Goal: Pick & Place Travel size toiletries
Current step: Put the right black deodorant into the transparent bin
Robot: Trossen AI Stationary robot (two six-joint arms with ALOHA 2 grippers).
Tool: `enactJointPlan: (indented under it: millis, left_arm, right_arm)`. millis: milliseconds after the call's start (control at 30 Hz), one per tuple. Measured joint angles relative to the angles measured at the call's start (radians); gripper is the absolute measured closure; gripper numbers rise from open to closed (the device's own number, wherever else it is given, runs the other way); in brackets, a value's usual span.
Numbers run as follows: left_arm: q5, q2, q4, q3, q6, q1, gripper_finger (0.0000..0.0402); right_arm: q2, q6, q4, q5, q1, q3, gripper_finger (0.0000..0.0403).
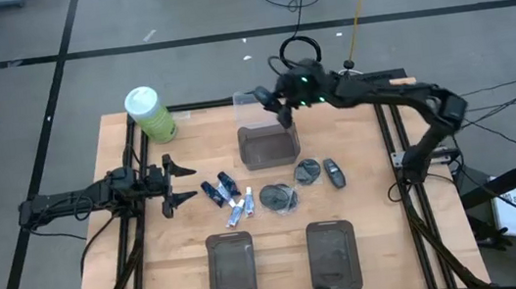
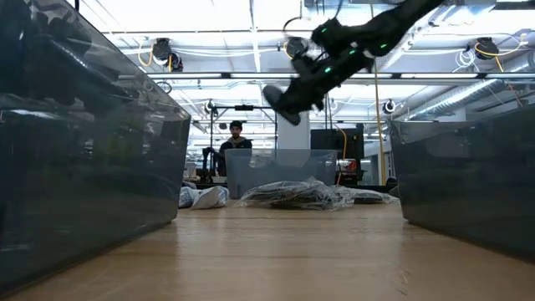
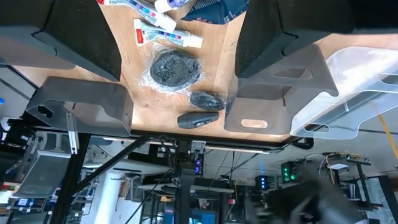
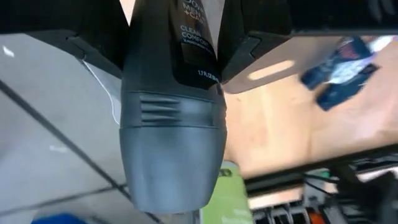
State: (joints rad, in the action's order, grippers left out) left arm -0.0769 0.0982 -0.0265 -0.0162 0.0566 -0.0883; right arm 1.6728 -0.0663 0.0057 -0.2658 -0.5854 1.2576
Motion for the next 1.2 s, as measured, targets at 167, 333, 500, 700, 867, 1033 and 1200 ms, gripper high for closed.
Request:
enactJointPlan:
  millis: [167, 333, 500, 700, 867, 1033, 1200]
  left_arm:
    - [0.0, 0.0, 0.0, 0.0, 0.0, 0.0, 0.0096]
    - [0.0, 0.0, 0.0, 0.0, 0.0, 0.0, 0.0096]
    - [0.0, 0.0, 0.0, 0.0, 0.0, 0.0, 0.0096]
    - [0.0, 0.0, 0.0, 0.0, 0.0, 0.0, 0.0096]
    - [0.0, 0.0, 0.0, 0.0, 0.0, 0.0, 0.0096]
    - [0.0, 0.0, 0.0, 0.0, 0.0, 0.0, 0.0096]
    - [0.0, 0.0, 0.0, 0.0, 0.0, 0.0, 0.0096]
  right_arm:
    - [0.137, 0.025, -0.068, 0.0, -0.019, 0.103, 0.0219]
    - [0.185, 0.056, -0.103, 0.006, -0.03, 0.119, 0.0218]
    - [0.191, 0.063, -0.107, 0.061, -0.031, 0.12, 0.0219]
    - [0.19, 0.07, -0.149, 0.102, -0.024, 0.12, 0.0218]
    - [0.19, 0.055, -0.159, 0.134, -0.022, 0.12, 0.0217]
    - [0.19, 0.062, -0.154, 0.134, -0.022, 0.12, 0.0196]
    - [0.19, 0.077, -0.154, 0.134, -0.022, 0.12, 0.019]
